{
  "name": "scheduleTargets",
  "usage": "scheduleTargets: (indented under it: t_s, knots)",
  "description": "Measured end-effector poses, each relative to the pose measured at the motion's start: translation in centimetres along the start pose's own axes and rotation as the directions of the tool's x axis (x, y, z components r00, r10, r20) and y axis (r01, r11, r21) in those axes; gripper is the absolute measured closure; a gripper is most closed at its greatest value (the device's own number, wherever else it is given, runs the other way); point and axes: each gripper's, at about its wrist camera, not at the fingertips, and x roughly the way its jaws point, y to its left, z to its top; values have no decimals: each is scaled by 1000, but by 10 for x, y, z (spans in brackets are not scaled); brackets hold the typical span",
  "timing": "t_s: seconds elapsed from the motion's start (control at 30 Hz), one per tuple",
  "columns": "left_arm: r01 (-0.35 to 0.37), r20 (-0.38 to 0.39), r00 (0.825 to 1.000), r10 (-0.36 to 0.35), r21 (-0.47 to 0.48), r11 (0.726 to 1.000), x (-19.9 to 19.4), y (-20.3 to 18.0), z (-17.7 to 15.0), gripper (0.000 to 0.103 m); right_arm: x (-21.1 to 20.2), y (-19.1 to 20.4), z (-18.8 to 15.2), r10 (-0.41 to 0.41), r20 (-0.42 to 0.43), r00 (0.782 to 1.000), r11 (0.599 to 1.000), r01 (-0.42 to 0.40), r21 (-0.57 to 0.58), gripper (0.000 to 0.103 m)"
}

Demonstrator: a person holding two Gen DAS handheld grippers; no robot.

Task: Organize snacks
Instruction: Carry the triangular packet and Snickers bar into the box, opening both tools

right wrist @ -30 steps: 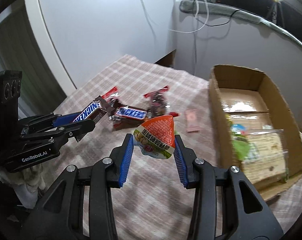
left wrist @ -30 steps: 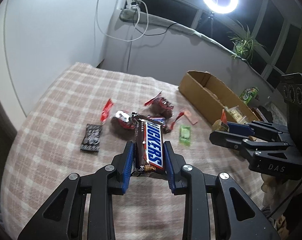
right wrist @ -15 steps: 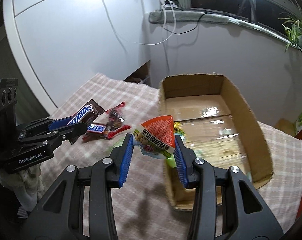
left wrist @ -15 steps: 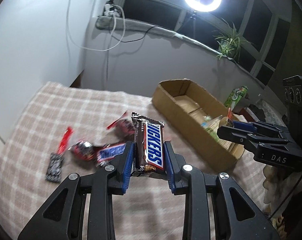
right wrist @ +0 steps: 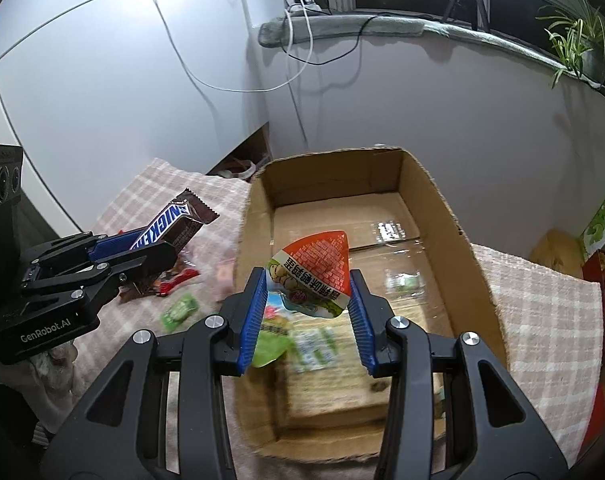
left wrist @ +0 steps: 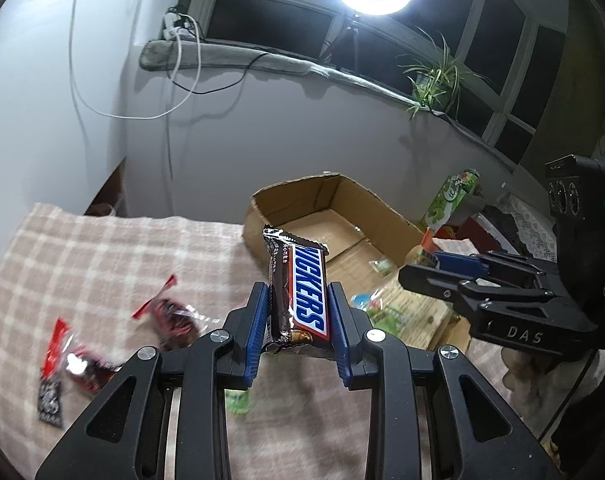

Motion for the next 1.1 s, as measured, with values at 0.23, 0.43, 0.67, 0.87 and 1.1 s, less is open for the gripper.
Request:
scheduleTargets:
  t_s: [0.23,0.43,0.67,0.87,1.1]
  knots:
    - [5,-25,1000,-4,18,1000,25,-8,8,75,11,-23,3,-16,6,1000,999,16,42,61]
    - [23,-41,999,-22,26,999,44,-16,14,75,19,-34,4,-25,0,1000,998,25,50,60]
    - [34,-56,998,-32,50,998,58,-29,19,75,23,-42,6,-40,2,999,998,40,54,59]
    - [28,-48,998,-26,52,998,61,-32,21,65,20,-48,6,-72,23,997,995,70,75,32]
    - [22,-51,999,-20,46,999,62,-30,21,63,15,-54,5,-81,28,996,992,78,99,32]
